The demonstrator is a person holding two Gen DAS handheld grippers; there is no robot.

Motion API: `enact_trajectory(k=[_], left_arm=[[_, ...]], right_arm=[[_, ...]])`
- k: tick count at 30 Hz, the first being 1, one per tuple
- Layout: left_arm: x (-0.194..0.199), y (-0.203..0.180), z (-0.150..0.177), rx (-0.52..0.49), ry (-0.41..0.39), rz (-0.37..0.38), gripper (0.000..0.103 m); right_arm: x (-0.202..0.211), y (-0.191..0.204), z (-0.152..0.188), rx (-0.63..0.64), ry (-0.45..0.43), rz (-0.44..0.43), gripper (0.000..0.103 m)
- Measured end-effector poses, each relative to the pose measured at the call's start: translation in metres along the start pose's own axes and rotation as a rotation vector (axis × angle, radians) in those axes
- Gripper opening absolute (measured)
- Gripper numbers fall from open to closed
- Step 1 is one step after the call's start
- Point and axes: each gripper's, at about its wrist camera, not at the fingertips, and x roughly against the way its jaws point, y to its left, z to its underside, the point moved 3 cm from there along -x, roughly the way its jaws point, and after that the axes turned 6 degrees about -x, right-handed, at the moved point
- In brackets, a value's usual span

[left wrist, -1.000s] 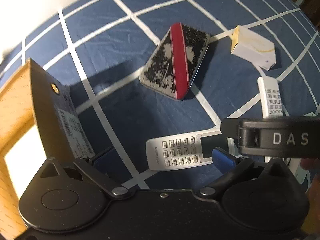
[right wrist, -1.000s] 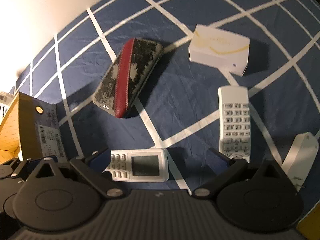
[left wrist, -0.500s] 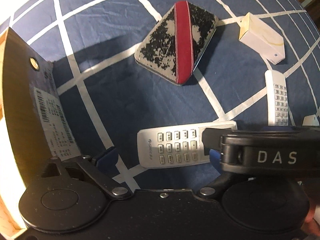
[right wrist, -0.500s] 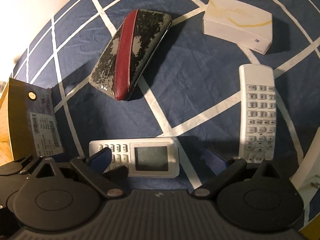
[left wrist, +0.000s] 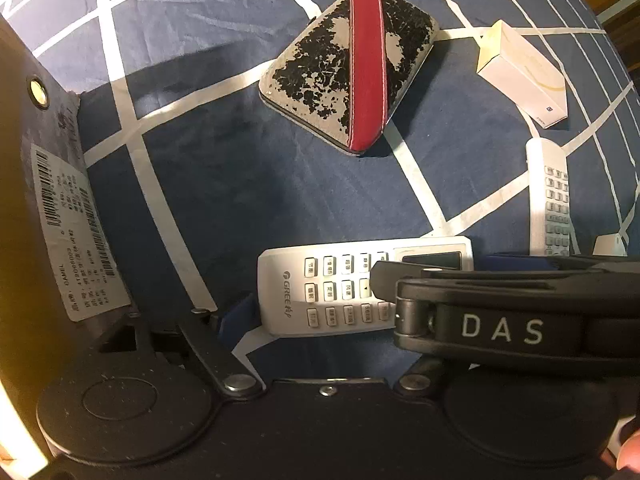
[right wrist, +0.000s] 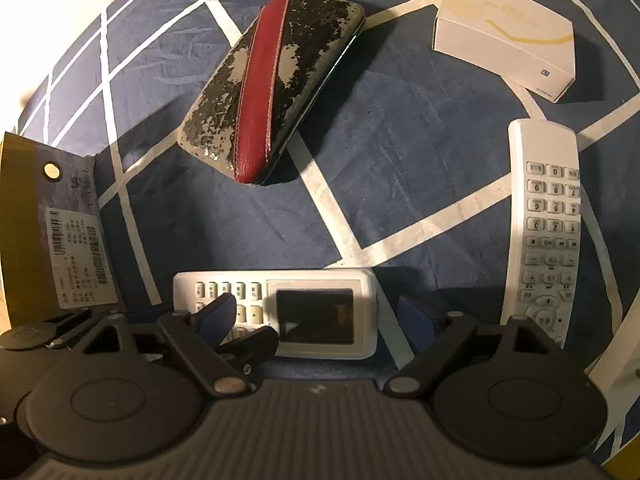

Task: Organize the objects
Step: 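Close both grippers together on the white keypad remote with a screen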

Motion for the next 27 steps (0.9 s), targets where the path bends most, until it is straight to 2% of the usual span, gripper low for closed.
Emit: enact_trajectory(k=[4, 7, 11, 20, 27], left_arm=[[-0.003, 0.001, 0.000, 0.005, 0.001, 0.014, 0.077], [-0.003, 0.002, 0.000, 0.004, 0.001, 0.023, 0.077], [-0.003, 0.005, 0.000, 0.003, 0.004, 0.029, 0.076], [0.004, 0.002, 0.002, 0.001, -0.009, 0.006, 0.075], [0.033, -0.008, 0.009, -0.004, -0.065, -0.029, 0.075]], right_arm=[[-0.003, 0.002, 0.000, 0.003, -0.002, 0.009, 0.084], [-0.007, 0.004, 0.000, 0.006, 0.000, 0.010, 0.076], [-0.007, 0.005, -0.001, 0.014, -0.004, 0.003, 0.074], [-0.002, 0.007, 0.003, 0.032, -0.019, -0.005, 0.073], [0.027, 0.012, 0.011, 0.058, -0.071, -0.039, 0.073]])
